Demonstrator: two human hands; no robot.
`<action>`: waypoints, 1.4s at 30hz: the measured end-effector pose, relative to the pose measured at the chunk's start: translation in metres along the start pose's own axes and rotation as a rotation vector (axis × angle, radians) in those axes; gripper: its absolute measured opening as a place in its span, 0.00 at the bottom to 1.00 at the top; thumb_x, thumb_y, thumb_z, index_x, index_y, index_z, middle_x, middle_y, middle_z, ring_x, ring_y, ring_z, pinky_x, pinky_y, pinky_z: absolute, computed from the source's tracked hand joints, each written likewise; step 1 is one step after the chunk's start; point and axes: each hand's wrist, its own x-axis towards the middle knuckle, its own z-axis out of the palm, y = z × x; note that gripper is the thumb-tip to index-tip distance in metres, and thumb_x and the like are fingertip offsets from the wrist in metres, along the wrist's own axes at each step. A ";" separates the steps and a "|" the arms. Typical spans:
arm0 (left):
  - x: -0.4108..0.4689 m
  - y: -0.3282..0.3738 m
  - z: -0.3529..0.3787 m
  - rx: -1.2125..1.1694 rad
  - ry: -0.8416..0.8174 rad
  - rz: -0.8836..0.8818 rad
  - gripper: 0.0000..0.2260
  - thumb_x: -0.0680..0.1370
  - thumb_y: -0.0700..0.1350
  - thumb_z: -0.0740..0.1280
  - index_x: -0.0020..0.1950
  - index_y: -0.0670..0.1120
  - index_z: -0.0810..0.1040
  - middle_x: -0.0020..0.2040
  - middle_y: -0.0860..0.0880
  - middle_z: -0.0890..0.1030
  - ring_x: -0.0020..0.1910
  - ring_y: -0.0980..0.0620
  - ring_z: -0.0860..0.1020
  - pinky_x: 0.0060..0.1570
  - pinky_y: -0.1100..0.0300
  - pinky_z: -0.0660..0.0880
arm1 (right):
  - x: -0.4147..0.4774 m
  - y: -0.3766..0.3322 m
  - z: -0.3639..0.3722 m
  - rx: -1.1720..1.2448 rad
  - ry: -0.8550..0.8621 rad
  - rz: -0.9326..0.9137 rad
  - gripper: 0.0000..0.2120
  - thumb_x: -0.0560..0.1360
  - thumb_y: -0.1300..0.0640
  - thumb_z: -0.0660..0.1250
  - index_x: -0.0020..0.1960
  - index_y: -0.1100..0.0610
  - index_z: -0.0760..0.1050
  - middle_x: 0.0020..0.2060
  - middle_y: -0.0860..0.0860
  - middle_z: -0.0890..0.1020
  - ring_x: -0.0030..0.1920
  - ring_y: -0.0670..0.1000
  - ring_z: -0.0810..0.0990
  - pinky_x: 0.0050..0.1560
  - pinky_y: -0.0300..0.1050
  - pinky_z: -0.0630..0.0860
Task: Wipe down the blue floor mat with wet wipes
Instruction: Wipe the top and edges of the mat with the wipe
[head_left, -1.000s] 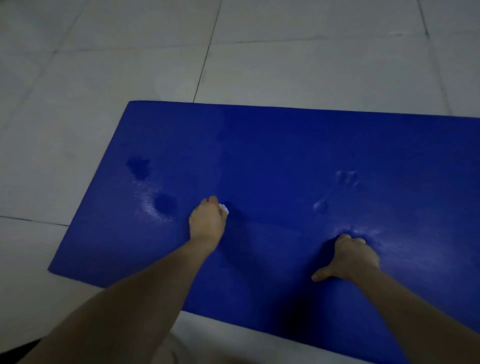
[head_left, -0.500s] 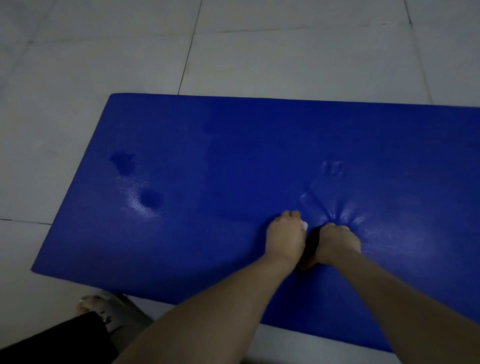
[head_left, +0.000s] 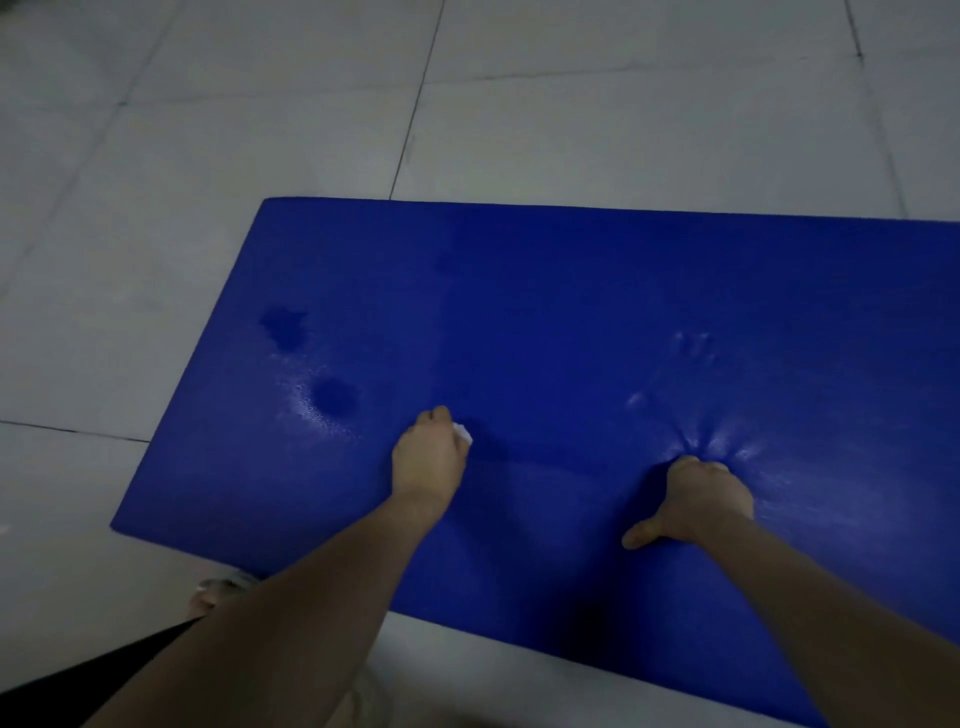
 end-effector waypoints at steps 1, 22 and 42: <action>0.001 -0.001 0.001 -0.029 0.013 -0.041 0.10 0.84 0.48 0.60 0.47 0.44 0.70 0.46 0.45 0.78 0.37 0.49 0.74 0.33 0.57 0.66 | 0.001 0.000 0.001 -0.013 0.003 -0.006 0.60 0.44 0.25 0.79 0.66 0.56 0.66 0.59 0.53 0.75 0.56 0.52 0.78 0.44 0.45 0.74; -0.071 0.117 0.030 -0.001 -0.146 0.434 0.06 0.73 0.45 0.73 0.44 0.45 0.78 0.40 0.45 0.79 0.35 0.45 0.80 0.31 0.55 0.75 | 0.005 -0.010 0.000 -0.104 0.010 0.013 0.48 0.49 0.30 0.82 0.61 0.54 0.72 0.55 0.50 0.78 0.57 0.52 0.78 0.43 0.45 0.76; -0.088 0.109 0.037 -0.186 -0.091 0.223 0.08 0.82 0.47 0.63 0.51 0.42 0.76 0.49 0.42 0.80 0.45 0.42 0.80 0.42 0.48 0.76 | 0.005 -0.008 -0.001 -0.128 0.029 -0.022 0.48 0.52 0.30 0.82 0.62 0.56 0.70 0.57 0.51 0.77 0.61 0.54 0.76 0.43 0.46 0.74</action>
